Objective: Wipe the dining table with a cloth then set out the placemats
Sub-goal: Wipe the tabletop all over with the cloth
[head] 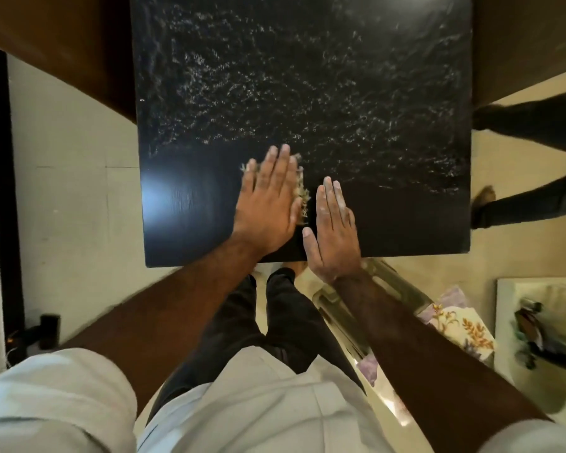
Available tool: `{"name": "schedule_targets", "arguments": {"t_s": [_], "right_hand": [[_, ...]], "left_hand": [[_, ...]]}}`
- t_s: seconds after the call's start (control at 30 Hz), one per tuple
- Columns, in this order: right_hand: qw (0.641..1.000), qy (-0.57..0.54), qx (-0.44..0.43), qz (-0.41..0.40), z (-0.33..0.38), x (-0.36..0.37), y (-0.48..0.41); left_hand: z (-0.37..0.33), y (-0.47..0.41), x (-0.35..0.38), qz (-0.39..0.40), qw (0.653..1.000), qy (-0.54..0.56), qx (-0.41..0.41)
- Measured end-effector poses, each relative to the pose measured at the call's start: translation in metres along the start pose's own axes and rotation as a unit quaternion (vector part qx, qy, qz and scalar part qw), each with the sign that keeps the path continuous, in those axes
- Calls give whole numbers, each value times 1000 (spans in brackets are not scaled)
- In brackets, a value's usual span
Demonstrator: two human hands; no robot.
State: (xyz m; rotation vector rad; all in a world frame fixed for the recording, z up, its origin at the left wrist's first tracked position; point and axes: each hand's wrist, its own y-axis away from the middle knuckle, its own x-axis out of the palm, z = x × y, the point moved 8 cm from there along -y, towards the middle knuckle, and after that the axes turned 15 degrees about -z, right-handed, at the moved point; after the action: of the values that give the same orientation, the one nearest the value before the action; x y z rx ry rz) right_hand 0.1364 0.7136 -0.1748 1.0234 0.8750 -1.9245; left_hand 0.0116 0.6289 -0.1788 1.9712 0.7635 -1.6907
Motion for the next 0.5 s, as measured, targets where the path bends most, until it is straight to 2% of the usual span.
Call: {"name": "schedule_targets", "arguments": {"t_s": [0.07, 0.13, 0.33, 0.43, 0.5], "right_hand": [[999, -36, 16, 13, -5, -2, 0], [999, -33, 26, 23, -13, -5, 0], [999, 12, 1, 40, -32, -14, 2], [999, -5, 12, 46, -34, -15, 3], [998, -29, 33, 47, -35, -16, 2]], "left_hand": [[-16, 12, 5, 14, 999, -7, 34], [-9, 22, 5, 20, 999, -7, 31], [53, 24, -6, 2, 996, -20, -86], [47, 1, -7, -15, 992, -25, -124], [26, -17, -3, -18, 993, -20, -112]]}}
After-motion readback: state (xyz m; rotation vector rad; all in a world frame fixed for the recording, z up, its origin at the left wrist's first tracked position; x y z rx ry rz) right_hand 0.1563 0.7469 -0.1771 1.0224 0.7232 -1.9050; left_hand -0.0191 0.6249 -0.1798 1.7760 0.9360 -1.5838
